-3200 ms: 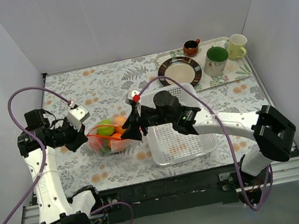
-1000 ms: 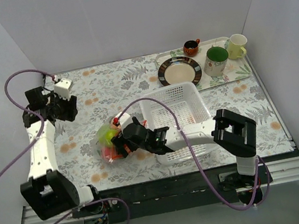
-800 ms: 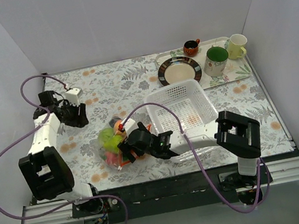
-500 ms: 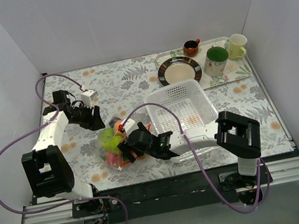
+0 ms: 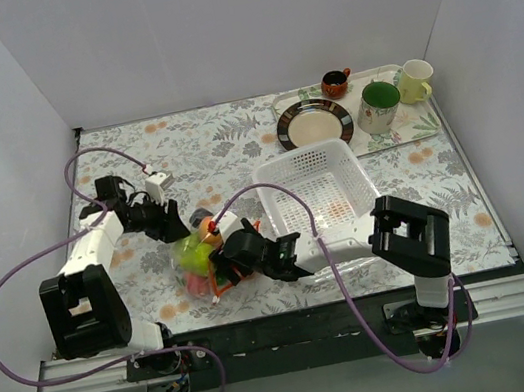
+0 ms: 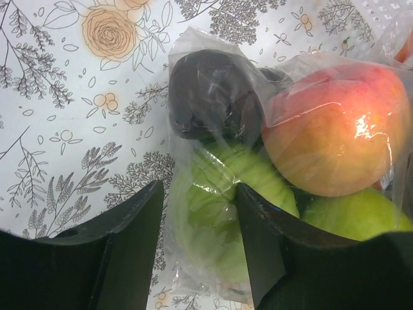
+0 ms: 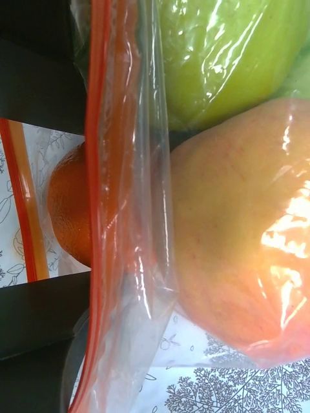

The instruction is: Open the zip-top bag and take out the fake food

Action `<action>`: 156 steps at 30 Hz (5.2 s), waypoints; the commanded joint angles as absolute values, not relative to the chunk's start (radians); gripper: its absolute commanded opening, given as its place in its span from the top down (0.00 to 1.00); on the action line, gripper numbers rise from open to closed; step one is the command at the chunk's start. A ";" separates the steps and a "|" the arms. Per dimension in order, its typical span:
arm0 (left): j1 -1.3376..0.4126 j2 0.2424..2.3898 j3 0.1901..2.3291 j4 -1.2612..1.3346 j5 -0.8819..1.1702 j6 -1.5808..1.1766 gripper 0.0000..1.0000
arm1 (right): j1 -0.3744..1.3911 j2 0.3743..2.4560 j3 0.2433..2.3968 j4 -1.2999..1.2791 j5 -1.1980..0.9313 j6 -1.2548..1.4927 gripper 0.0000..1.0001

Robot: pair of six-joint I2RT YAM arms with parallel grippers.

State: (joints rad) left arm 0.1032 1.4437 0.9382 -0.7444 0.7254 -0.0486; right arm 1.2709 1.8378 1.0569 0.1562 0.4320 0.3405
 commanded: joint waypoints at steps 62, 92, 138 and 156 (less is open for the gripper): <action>0.161 1.663 1.206 -0.963 0.732 -0.071 1.00 | 1.295 1.384 0.888 0.209 0.218 0.302 0.65; 0.015 1.554 1.163 -1.028 0.670 -0.190 1.00 | 1.214 1.127 0.917 -0.222 0.564 0.238 0.02; -0.018 1.598 1.117 -1.035 0.650 -0.198 0.97 | 1.364 1.830 0.953 0.417 0.413 0.071 0.02; 0.069 1.697 1.307 -0.951 0.480 -0.232 1.00 | 1.364 1.321 0.718 0.289 0.238 0.242 0.39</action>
